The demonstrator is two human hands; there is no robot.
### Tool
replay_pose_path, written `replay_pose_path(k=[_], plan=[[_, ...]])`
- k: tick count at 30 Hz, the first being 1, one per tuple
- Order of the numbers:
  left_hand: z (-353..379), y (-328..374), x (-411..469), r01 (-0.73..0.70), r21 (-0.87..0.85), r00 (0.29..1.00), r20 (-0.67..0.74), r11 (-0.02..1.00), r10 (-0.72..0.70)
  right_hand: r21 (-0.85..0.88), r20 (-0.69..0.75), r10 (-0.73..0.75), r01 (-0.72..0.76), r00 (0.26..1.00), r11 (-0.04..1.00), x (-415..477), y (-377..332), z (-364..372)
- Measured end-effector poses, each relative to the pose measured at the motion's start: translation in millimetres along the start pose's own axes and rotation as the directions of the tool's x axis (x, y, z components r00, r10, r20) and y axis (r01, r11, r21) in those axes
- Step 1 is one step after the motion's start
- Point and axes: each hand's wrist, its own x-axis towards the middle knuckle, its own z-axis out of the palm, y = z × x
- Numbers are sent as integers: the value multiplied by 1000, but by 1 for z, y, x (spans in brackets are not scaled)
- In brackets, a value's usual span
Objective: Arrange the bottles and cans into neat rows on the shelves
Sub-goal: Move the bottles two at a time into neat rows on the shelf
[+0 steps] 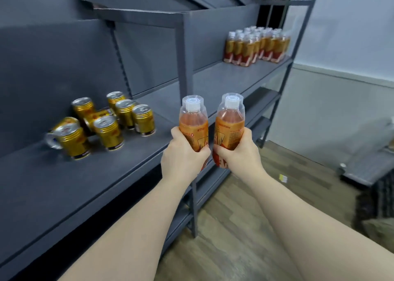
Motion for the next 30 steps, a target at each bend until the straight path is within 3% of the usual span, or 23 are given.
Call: replay_pose_path(k=[9, 15, 23, 30], plan=[[69, 62, 33, -213, -80, 959, 175, 974, 224, -23, -286, 111, -123, 952, 992, 28, 33, -68], [113, 99, 37, -287, -115, 909, 280, 951, 308, -10, -401, 179, -200, 898, 980, 33, 61, -105], [183, 154, 42, -357, -133, 866, 325, 925, 381, -11, -475, 216, -251, 853, 968, 69, 111, -167], [242, 216, 54, -314, -119, 887, 317, 942, 336, -24, -451, 225, -264, 863, 964, 119, 146, -228]])
